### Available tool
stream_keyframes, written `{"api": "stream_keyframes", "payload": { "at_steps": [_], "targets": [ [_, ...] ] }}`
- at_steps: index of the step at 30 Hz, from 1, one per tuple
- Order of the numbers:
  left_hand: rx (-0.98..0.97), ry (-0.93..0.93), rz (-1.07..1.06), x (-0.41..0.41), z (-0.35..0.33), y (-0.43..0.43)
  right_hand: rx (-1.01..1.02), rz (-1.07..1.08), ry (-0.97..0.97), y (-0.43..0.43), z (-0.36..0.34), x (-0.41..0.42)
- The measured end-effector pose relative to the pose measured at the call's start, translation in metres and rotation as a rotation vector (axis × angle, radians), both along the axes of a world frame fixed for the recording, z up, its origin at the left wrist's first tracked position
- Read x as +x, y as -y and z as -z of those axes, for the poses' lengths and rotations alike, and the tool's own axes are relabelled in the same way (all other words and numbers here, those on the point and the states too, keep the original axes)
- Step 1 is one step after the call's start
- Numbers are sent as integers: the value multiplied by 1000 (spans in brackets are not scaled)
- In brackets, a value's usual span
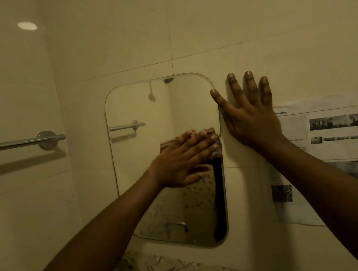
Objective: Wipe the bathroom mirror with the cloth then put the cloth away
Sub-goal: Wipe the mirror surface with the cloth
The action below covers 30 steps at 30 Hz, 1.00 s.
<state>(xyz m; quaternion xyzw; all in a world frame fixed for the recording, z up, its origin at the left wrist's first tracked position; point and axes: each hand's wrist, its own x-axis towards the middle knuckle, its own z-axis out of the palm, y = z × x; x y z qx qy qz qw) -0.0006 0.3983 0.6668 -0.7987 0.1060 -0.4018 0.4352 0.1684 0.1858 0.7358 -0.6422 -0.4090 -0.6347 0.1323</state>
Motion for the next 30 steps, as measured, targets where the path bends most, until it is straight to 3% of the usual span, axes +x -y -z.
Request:
{"api": "stream_keyframes", "payload": {
  "at_steps": [7,15,21,30],
  "targets": [
    [-101,138,-66,-9,-79,-18,18,-2,25,-1,1,2],
    [-237,126,-59,-23,-128,-18,22,-6,32,-2,1,5],
    [-276,134,-55,-23,-114,-11,29,-5,48,-4,1,7],
    [-100,9,-86,-30,-45,-29,43,1,64,-6,2,10]
  ]
}}
